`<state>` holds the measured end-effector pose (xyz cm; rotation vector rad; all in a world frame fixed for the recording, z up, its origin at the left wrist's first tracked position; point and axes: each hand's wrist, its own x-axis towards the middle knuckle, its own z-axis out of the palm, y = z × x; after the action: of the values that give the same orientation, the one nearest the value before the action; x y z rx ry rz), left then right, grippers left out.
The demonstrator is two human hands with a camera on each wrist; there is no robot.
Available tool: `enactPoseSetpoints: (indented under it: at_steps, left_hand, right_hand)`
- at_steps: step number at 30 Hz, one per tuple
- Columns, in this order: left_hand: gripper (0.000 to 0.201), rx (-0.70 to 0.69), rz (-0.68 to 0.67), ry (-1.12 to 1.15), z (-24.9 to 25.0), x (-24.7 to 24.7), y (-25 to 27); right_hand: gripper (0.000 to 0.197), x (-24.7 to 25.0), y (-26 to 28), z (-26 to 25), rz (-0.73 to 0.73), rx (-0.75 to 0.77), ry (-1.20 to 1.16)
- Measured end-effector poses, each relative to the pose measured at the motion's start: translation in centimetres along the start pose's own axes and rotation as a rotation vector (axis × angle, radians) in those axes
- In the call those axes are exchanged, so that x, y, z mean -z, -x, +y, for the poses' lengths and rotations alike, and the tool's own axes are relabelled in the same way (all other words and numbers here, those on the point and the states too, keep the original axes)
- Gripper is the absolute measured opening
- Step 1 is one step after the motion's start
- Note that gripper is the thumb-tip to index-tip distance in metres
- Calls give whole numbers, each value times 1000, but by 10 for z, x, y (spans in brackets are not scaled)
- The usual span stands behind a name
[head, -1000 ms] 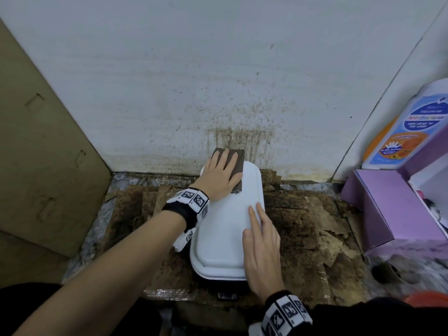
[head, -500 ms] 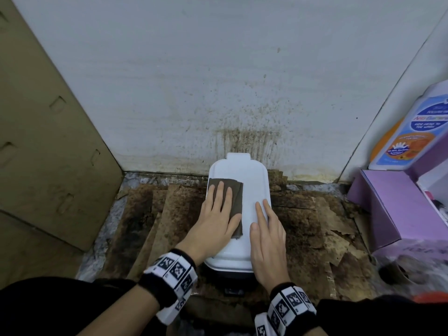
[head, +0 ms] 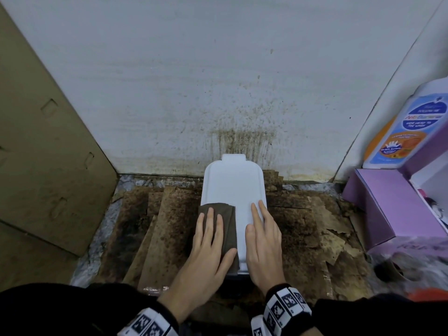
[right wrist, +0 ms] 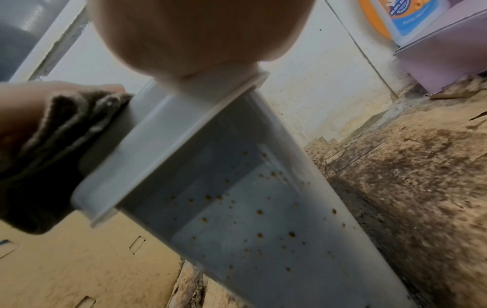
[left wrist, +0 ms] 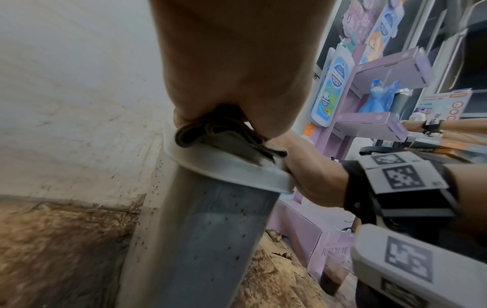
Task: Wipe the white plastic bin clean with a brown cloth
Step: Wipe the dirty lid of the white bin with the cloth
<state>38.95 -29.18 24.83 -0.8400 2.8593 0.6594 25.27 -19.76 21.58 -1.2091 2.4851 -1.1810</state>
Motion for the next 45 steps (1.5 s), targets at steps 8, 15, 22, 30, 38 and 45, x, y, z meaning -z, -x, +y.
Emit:
enactPoseSetpoints:
  at_steps: [8,15,22,30,38,45]
  left_hand:
    - [76,-12,-11,41,-5,6,-19]
    - [79,-22,-66,168,-16,33,-69]
    - [78,-33,-50,189,-20,43,-89]
    - [79,-41,21,123,-16,20,-56]
    - [78,-34,60,61,-4,2,-7]
    - [78,8,70,161,7,4,2]
  right_hand:
    - [59,-2,-2,2,17,-2,-7]
    - [58,-1,-2,2,9,-5,-13]
    - [57,-1,-2,2,6,3,-9]
    - [59,0,0,1,15,21,10]
    - [59,0,0,1,8,25,22]
    - [58,-1,0,1,21,22,28]
